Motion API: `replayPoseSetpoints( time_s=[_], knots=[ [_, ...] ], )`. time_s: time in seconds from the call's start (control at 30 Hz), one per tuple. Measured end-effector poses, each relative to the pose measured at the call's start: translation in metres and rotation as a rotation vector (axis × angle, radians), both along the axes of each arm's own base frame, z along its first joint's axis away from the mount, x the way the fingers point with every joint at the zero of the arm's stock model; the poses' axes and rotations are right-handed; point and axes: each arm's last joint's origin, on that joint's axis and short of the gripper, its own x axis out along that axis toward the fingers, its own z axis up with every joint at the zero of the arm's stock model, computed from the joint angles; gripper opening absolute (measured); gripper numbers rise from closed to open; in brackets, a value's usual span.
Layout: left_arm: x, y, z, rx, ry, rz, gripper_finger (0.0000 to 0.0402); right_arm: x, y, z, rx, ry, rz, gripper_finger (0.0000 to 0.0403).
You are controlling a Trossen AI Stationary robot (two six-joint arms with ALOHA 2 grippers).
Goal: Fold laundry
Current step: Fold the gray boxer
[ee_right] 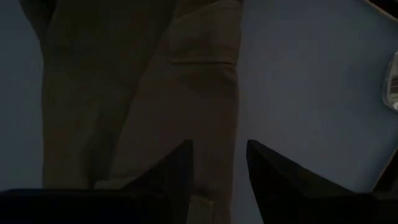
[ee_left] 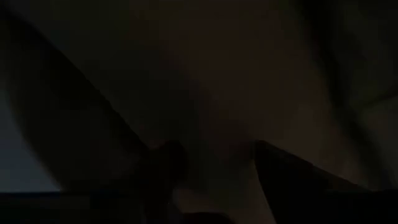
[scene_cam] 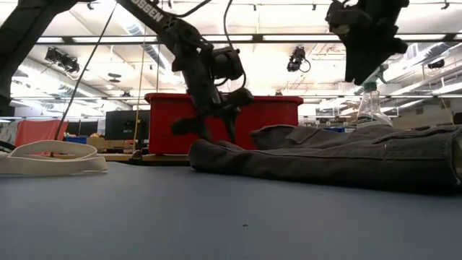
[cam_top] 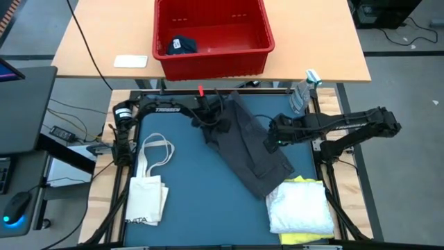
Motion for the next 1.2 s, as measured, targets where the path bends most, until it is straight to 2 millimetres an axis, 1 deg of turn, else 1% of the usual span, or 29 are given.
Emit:
replayPoseSetpoints(
  time_s=[0.1, 0.17, 0.27, 0.37, 0.4, 0.43, 0.53, 0.6, 0.67, 0.77, 0.83, 0.93, 1.0, 1.07, 1.13, 1.2],
  knots=[
    [-0.005, -0.001, -0.007, 0.003, 0.044, -0.003, 0.0200, 0.002, -0.006, 0.000, 0.011, -0.006, 0.002, 0.0155],
    [-0.007, -0.002, -0.005, 0.023, 0.065, -0.032, 0.0175, 0.003, -0.011, 0.001, 0.010, -0.014, 0.006, 0.0153],
    [-0.011, -0.003, -0.006, 0.045, 0.107, -0.079, 0.0113, 0.004, -0.018, 0.001, 0.023, -0.020, 0.017, 0.0146],
    [-0.013, -0.003, -0.007, 0.054, 0.129, -0.124, 0.0034, 0.006, -0.024, 0.001, 0.030, -0.022, 0.031, 0.0131],
    [-0.013, -0.004, -0.007, 0.054, 0.132, -0.128, 0.0017, 0.006, -0.027, 0.000, 0.035, -0.016, 0.033, 0.0126],
    [-0.013, -0.004, -0.007, 0.054, 0.138, -0.134, 0.0011, 0.007, -0.029, -0.001, 0.040, -0.010, 0.033, 0.0120],
    [-0.021, -0.006, 0.004, 0.055, 0.158, -0.155, 0.0006, 0.008, -0.033, -0.003, 0.060, 0.002, 0.034, 0.0103],
    [-0.030, -0.009, 0.018, 0.075, 0.174, -0.157, 0.0004, 0.011, -0.036, -0.006, 0.088, 0.015, 0.048, 0.0091],
    [-0.039, -0.015, 0.037, 0.113, 0.177, -0.154, 0.0003, 0.016, -0.038, -0.012, 0.122, 0.017, 0.070, 0.0079],
    [-0.057, -0.022, 0.064, 0.155, 0.191, -0.144, 0.0002, 0.028, -0.040, -0.031, 0.159, 0.002, 0.122, 0.0061],
    [-0.067, -0.028, 0.075, 0.165, 0.217, -0.140, 0.0002, 0.038, -0.042, -0.047, 0.173, -0.033, 0.152, 0.0049],
    [-0.078, -0.043, 0.085, 0.158, 0.261, -0.127, 0.0002, 0.050, -0.043, -0.072, 0.214, -0.083, 0.183, 0.0028],
    [-0.081, -0.056, 0.086, 0.158, 0.308, -0.130, 0.0001, 0.057, -0.044, -0.089, 0.240, -0.096, 0.195, 0.0013],
    [-0.082, -0.066, 0.085, 0.196, 0.357, -0.131, 0.0002, 0.061, -0.045, -0.108, 0.260, -0.082, 0.196, 0.0007],
    [-0.082, -0.075, 0.075, 0.237, 0.396, -0.120, 0.0011, 0.063, -0.046, -0.127, 0.292, -0.047, 0.194, 0.0009],
    [-0.087, -0.080, 0.060, 0.245, 0.439, -0.082, 0.0027, 0.064, -0.046, -0.144, 0.336, -0.004, 0.192, 0.0016]
  ],
)
